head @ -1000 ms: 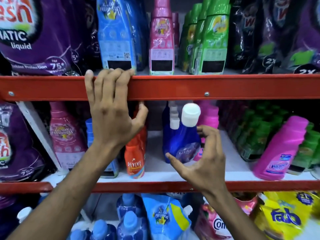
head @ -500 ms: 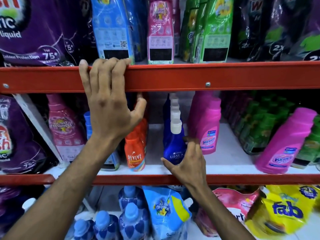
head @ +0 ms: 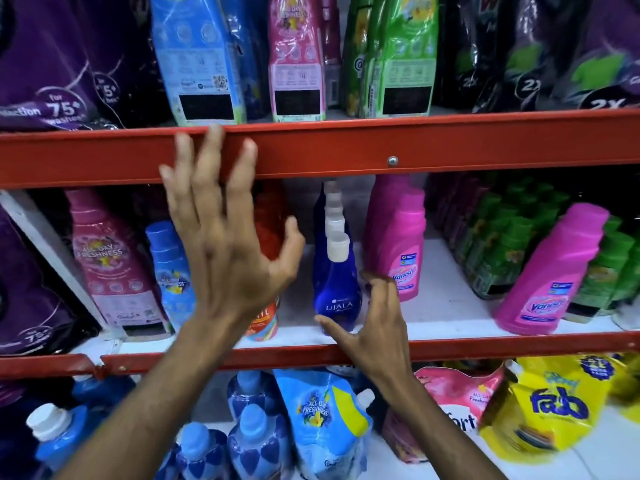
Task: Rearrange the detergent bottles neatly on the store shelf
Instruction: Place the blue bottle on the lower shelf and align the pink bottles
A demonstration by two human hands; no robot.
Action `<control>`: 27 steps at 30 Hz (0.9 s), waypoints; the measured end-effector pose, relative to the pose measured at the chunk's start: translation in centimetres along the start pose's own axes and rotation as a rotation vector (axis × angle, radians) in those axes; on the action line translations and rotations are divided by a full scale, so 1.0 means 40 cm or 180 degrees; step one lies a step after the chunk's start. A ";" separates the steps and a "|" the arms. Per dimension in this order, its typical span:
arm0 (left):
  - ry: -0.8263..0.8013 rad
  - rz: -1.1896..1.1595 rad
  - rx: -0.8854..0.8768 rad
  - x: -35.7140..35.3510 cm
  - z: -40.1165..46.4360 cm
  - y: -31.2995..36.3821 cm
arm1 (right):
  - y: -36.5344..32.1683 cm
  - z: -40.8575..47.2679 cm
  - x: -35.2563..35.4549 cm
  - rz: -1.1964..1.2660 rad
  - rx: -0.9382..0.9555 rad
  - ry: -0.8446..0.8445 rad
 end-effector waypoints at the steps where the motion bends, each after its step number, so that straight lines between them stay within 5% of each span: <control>1: -0.0015 -0.0154 -0.0112 -0.005 -0.033 0.032 | 0.010 -0.007 0.021 0.0127 0.0031 0.0126; 12: -0.1736 -0.1602 -0.0752 -0.208 -0.440 0.238 | 0.292 -0.009 0.294 0.0189 -0.0891 0.2205; 18: -0.2211 -0.1576 -0.0569 -0.248 -0.488 0.219 | 0.406 0.041 0.363 -0.0062 -0.1568 0.1767; 27: -0.2352 -0.1647 -0.0443 -0.234 -0.476 0.220 | 0.427 0.077 0.399 -0.0358 -0.1578 0.1610</control>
Point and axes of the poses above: each hand's wrist, its own z-axis towards the middle knuckle, its own x-axis out of the back of the hand, y = z × x, the point moved 4 cm from there along z, towards the middle knuckle, and after that the axes turned 8 degrees about -x, right-handed, at the moved point
